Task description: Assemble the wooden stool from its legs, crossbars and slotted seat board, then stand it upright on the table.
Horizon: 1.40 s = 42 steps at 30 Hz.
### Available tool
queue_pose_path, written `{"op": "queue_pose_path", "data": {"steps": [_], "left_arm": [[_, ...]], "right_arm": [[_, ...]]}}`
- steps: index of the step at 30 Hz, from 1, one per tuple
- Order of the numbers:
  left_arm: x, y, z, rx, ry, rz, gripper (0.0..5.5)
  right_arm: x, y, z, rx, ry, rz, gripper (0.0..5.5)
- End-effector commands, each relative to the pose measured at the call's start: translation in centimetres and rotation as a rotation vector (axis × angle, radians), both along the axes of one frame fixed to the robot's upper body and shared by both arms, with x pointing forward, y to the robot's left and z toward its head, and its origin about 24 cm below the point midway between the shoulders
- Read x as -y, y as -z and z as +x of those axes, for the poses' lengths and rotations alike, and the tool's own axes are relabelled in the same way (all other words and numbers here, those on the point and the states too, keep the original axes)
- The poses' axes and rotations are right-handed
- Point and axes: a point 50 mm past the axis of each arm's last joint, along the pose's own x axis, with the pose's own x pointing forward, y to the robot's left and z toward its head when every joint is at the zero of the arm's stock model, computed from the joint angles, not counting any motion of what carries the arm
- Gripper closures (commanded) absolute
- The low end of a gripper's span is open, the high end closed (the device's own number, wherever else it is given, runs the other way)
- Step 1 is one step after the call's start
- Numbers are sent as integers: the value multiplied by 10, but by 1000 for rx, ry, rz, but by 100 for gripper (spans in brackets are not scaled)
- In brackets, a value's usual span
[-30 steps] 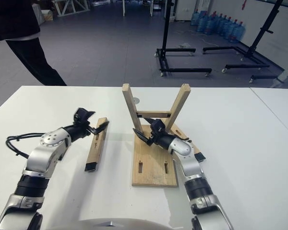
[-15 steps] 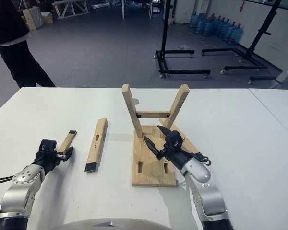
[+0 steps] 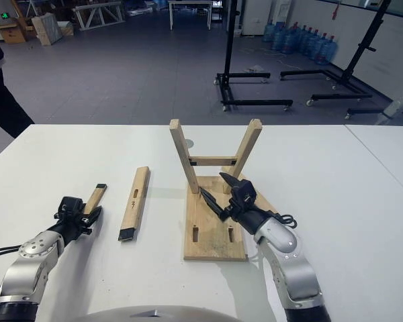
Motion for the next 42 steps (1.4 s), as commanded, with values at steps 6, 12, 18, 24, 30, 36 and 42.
{"op": "queue_pose_path", "data": {"steps": [6,12,18,24,30,36,42], "left_arm": [[-3,64,-48,-314,-123,-45,422],[4,50,-24,-128,-127,-27,422],[49,-88,43,733,5,-26,422],[96,-137,31,980,457,-201,422],[126,-105,28,806,814,-252,422],[140,-102,40,802,919,-250,422],[142,-100,40,806,942,-248,422]], "right_arm": [[4,-11,3,16,-11,7,183],[5,-19,9,40,-19,14,183],[0,-45,15,18,-100,208,183],[-9,-65,18,-80,-179,474,183],[-17,-70,33,-157,-220,704,183],[-38,-64,45,-244,-309,745,183],[-47,-57,44,-321,-333,849,207]]}}
